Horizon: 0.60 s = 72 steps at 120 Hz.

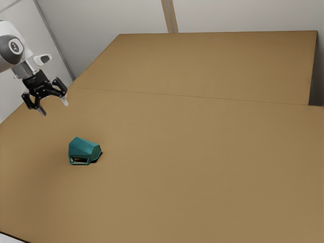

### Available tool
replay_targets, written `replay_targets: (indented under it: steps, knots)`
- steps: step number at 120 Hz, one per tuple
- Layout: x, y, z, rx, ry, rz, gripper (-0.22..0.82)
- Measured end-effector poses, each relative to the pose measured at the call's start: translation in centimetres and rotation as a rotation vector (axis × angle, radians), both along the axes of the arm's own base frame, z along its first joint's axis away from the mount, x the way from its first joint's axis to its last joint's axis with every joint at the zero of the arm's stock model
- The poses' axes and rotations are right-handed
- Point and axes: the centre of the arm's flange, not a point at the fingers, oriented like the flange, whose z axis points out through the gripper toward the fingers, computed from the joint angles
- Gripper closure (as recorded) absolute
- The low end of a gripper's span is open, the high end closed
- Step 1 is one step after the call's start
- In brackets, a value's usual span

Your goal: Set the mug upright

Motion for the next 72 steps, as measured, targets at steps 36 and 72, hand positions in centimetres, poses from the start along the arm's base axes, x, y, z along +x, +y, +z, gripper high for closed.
replay_targets:
  steps: [36, 72]
  knots:
    - [0.3, 5.7, -9.1, -0.193, 0.016, 0.034, 0.00]
    - [1.0, 6.7, -14.7, -0.334, -0.019, 0.001, 0.00]
